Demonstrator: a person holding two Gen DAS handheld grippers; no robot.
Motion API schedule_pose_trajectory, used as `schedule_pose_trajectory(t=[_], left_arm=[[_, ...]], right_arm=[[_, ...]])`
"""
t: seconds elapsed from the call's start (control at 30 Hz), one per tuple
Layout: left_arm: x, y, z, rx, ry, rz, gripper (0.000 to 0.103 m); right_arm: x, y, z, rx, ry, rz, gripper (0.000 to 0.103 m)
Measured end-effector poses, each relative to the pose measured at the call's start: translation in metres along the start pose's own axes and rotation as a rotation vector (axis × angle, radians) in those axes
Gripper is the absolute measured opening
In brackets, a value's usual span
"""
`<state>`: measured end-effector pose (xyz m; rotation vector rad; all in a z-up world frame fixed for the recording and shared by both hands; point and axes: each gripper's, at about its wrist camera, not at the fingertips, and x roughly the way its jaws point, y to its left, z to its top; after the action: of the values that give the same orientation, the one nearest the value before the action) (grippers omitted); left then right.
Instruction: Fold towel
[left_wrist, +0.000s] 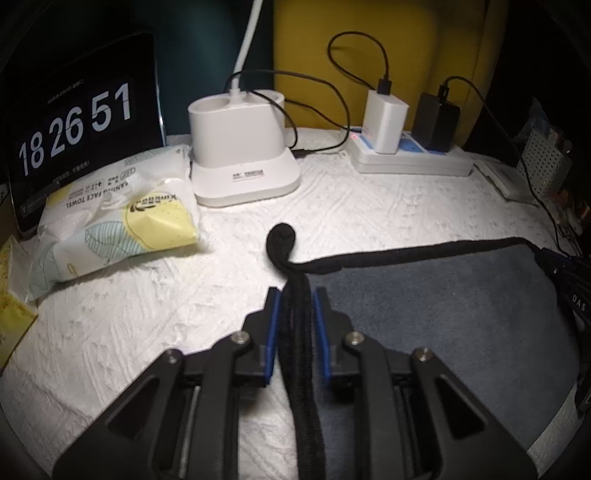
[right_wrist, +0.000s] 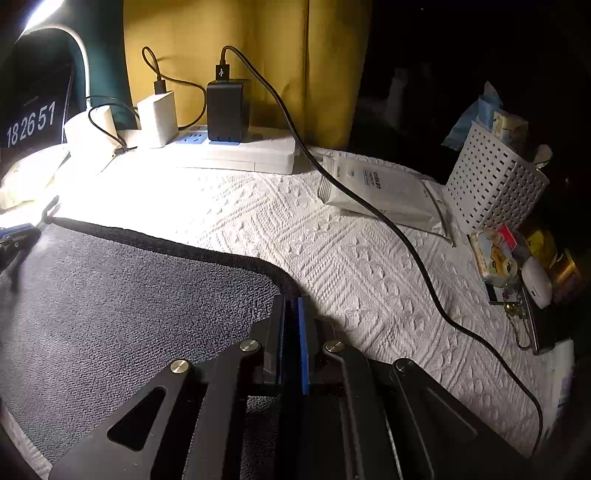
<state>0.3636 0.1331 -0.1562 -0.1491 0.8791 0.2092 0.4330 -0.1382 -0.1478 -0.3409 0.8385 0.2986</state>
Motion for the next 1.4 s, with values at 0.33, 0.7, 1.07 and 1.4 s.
schedule_pose_trajectory(t=[0.33,0.7,1.07,1.4], left_arm=[[-0.019,0.000,0.000,0.004,-0.026,0.011,0.039],[-0.037,0.005,-0.009,-0.009,-0.048,0.007,0.051],[-0.061,0.002,-0.020,-0.001,-0.065,-0.017,0.052],[-0.083,0.001,-0.031,-0.003,-0.079,-0.032,0.052]], right_arm=[[-0.005,-0.007,-0.002,0.050,0.007,-0.014,0.031],[-0.027,-0.001,-0.006,0.058,-0.016,-0.004,0.037],[-0.056,0.000,-0.013,0.063,-0.037,0.003,0.037],[-0.077,0.004,-0.023,0.067,-0.054,0.004,0.037]])
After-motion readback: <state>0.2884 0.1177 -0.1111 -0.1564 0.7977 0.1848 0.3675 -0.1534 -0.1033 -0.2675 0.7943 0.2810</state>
